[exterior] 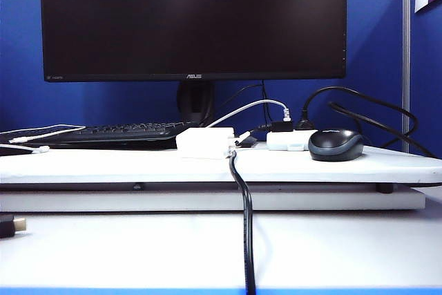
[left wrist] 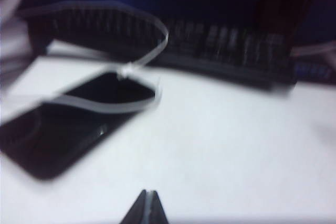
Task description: Pick up the Type-C charging cable and the charging base, insert one end of the Type-C charger into the corresponding slot on the base, and finally place the plugged-in charger back on the table.
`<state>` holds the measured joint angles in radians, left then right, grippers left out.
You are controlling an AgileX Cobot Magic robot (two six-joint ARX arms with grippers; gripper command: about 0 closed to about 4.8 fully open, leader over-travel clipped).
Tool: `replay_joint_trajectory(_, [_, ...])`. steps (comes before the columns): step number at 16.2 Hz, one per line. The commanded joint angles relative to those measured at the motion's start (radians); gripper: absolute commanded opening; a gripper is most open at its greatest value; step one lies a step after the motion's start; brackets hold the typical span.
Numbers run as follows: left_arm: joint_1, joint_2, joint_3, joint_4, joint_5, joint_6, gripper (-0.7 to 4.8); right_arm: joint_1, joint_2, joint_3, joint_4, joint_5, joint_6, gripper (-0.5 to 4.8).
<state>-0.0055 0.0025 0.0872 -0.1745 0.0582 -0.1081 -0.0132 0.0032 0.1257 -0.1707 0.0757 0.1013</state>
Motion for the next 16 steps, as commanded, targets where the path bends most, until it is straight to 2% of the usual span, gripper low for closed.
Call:
replay_joint_trajectory(1, [0.000,-0.001,0.090,0.019,-0.089,-0.028,-0.06,0.002,0.005,0.113,0.019,0.005,0.007,-0.01])
replay_joint_trajectory(5, [0.000,0.051,0.212,0.037,-0.144,-0.023,-0.06,0.002,0.032,0.261,0.019,0.046,0.006,-0.02])
replay_joint_trajectory(8, [0.000,0.245,0.376,0.066,-0.213,-0.008,-0.06,0.002,0.179,0.451,0.024,0.045,0.004,-0.01])
replay_joint_trajectory(12, [0.000,0.486,0.573,0.065,-0.223,0.033,-0.06,0.002,0.360,0.647,0.081,0.026,0.004,-0.01])
replay_joint_trajectory(15, [0.000,0.661,0.725,0.062,-0.203,0.035,-0.06,0.002,0.520,0.814,0.077,-0.047,0.004,-0.01])
replay_joint_trajectory(16, [0.000,0.708,0.770,0.050,-0.169,0.057,-0.06,0.002,0.561,0.855,0.077,-0.081,0.004,-0.01])
